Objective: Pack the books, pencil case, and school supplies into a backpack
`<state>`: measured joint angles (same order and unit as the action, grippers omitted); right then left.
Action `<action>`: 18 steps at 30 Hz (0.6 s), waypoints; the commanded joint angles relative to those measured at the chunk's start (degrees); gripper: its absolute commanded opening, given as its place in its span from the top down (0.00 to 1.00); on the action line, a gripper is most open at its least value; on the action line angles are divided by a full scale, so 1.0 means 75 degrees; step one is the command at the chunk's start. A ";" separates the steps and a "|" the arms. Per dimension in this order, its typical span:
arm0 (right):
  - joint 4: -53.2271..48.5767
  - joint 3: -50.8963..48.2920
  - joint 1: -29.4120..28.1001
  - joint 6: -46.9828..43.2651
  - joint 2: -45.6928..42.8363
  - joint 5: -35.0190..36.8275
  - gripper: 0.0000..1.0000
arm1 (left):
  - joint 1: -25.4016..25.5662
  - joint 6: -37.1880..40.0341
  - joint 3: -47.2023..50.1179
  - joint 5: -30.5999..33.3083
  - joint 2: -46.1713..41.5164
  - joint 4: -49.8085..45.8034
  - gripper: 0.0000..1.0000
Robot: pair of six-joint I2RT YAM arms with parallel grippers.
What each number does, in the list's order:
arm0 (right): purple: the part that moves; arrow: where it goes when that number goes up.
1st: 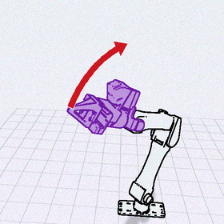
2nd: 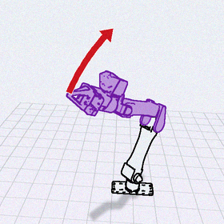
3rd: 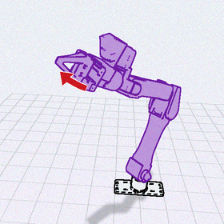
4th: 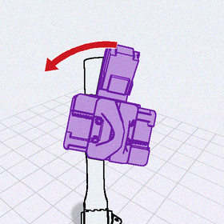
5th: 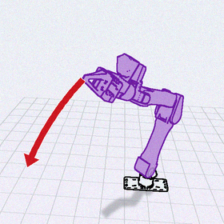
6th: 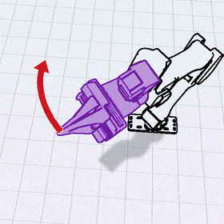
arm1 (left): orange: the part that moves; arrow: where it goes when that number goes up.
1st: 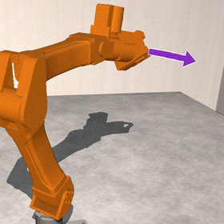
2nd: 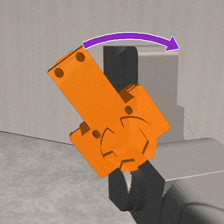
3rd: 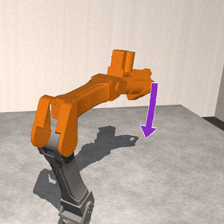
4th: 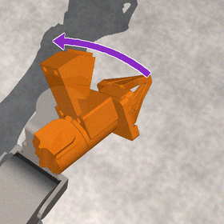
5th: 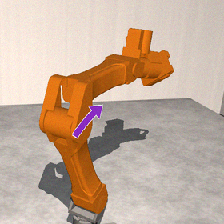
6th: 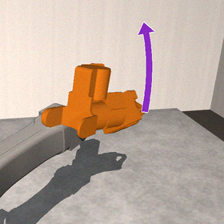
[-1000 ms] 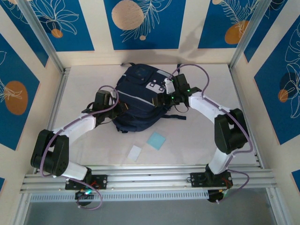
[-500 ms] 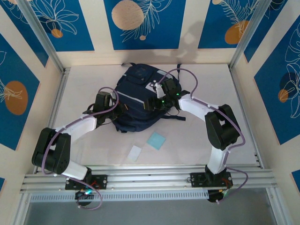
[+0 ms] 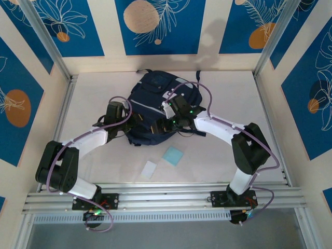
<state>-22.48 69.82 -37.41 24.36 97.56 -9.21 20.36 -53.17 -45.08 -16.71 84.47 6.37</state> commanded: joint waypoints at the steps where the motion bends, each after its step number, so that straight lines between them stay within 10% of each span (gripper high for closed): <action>1: -0.0231 -0.0306 0.0453 0.0405 -0.0535 0.0184 0.26 | 0.0098 0.0656 -0.0189 -0.0131 -0.0397 -0.0118 0.94; 7: 0.0647 -0.0511 0.0937 0.1553 -0.0618 0.0410 0.31 | 0.0110 0.1946 -0.0535 0.0394 -0.1099 -0.1699 0.47; 13: 0.1106 -0.0143 0.0968 0.2656 0.0248 0.0349 0.39 | 0.0534 0.2656 -0.0571 0.1141 -0.1712 -0.2641 0.39; 18: 0.1849 -0.0194 0.0968 0.3503 0.0720 0.0079 0.68 | 0.1338 0.2283 -0.0173 0.1512 -0.1669 -0.2087 0.38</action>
<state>-13.15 67.83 -29.89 44.75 101.86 -7.05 27.44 -36.69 -47.81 -8.60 71.83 -9.26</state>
